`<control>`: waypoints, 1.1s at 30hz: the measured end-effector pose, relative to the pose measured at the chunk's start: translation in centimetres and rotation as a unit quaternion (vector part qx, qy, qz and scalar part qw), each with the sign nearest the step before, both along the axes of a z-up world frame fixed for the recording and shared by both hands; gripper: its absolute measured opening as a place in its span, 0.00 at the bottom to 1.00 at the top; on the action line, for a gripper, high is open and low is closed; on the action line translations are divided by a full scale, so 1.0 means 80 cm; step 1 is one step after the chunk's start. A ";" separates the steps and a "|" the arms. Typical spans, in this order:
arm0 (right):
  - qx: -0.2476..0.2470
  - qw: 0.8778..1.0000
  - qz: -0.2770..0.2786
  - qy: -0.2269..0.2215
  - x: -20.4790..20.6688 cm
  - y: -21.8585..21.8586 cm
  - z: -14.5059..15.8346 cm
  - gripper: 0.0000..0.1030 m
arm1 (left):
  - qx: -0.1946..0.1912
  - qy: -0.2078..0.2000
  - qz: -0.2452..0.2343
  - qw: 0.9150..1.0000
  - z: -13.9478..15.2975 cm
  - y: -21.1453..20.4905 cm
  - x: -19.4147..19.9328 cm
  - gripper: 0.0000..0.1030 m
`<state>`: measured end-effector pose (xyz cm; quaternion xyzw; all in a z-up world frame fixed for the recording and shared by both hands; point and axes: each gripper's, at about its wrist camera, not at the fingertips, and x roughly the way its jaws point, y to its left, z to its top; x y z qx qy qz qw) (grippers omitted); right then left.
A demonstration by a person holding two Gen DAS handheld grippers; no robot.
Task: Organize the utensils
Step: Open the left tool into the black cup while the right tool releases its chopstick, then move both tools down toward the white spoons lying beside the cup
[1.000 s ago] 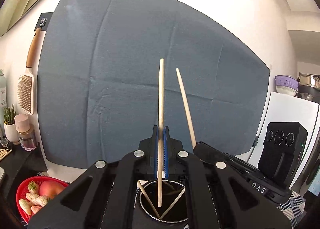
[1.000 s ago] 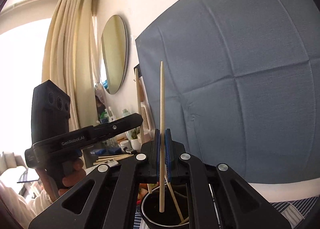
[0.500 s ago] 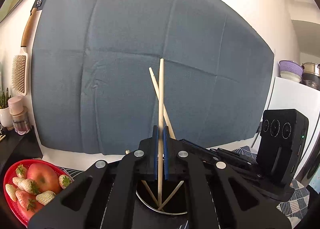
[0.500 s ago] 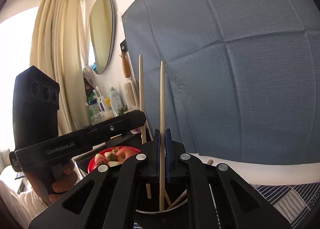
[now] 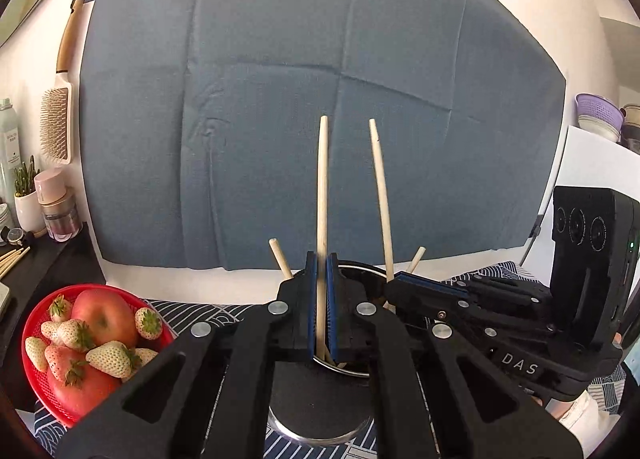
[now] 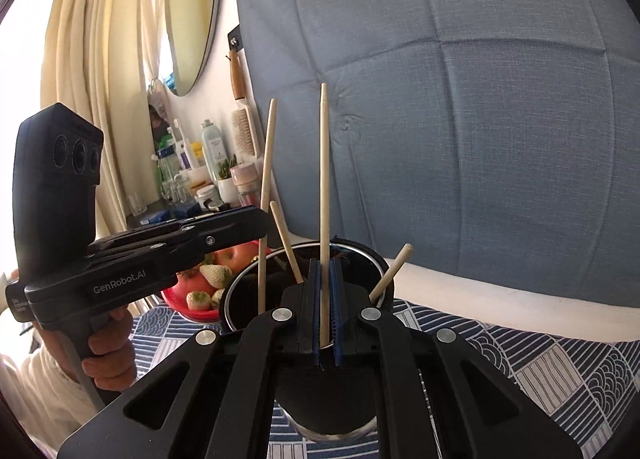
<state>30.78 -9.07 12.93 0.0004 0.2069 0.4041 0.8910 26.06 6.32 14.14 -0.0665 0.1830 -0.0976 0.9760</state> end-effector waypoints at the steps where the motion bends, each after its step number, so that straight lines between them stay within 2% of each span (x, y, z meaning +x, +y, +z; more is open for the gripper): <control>1: -0.001 1.000 -0.007 0.000 -0.002 -0.003 0.002 0.06 | 0.000 0.005 -0.001 1.000 0.000 0.000 -0.002 0.05; 3: -0.004 1.000 -0.018 -0.001 -0.009 -0.014 0.004 0.10 | -0.006 0.010 -0.002 1.000 0.002 0.004 -0.012 0.14; 4: -0.008 1.000 -0.024 -0.004 -0.014 -0.020 0.005 0.23 | -0.008 0.004 -0.001 1.000 0.004 0.008 -0.020 0.36; 5: -0.013 0.999 -0.035 -0.012 -0.020 -0.027 0.006 0.49 | -0.009 -0.004 0.003 1.000 0.007 0.011 -0.030 0.62; 6: -0.016 0.998 -0.048 -0.021 -0.027 -0.034 0.007 0.62 | -0.012 -0.015 0.009 1.000 0.010 0.015 -0.041 0.69; 7: -0.017 0.997 -0.063 -0.028 -0.033 -0.042 0.008 0.85 | -0.015 -0.025 0.012 1.000 0.012 0.020 -0.051 0.72; 8: -0.017 0.996 -0.077 -0.032 -0.039 -0.050 0.009 0.90 | -0.014 -0.026 0.012 0.999 0.015 0.022 -0.059 0.75; 12: -0.023 0.995 -0.092 -0.019 -0.050 -0.071 0.011 0.91 | -0.006 -0.011 0.023 1.000 0.018 0.028 -0.078 0.83; 14: -0.019 0.994 -0.107 -0.013 -0.056 -0.082 0.011 0.93 | 0.001 -0.009 0.037 0.999 0.017 0.028 -0.088 0.93; 15: -0.018 0.994 -0.112 -0.010 -0.058 -0.087 0.011 0.93 | 0.004 -0.010 0.043 0.999 0.017 0.028 -0.093 0.94; 18: -0.015 0.992 -0.124 0.002 -0.064 -0.099 0.010 0.93 | 0.018 0.000 0.059 0.998 0.013 0.027 -0.106 0.94; 22: -0.003 0.991 -0.133 0.019 -0.075 -0.115 0.010 0.93 | 0.030 0.029 0.061 0.997 0.004 0.025 -0.117 0.94; 28: -0.008 0.988 -0.148 0.033 -0.095 -0.133 0.001 0.93 | 0.044 0.049 0.063 0.996 -0.009 0.017 -0.146 0.94; 30: -0.013 0.988 -0.150 0.031 -0.104 -0.140 -0.003 0.93 | 0.042 0.059 0.060 0.996 -0.013 0.013 -0.153 0.94; 33: -0.018 0.989 -0.140 0.040 -0.112 -0.151 -0.009 0.93 | 0.018 0.081 0.043 0.996 -0.022 0.008 -0.161 0.94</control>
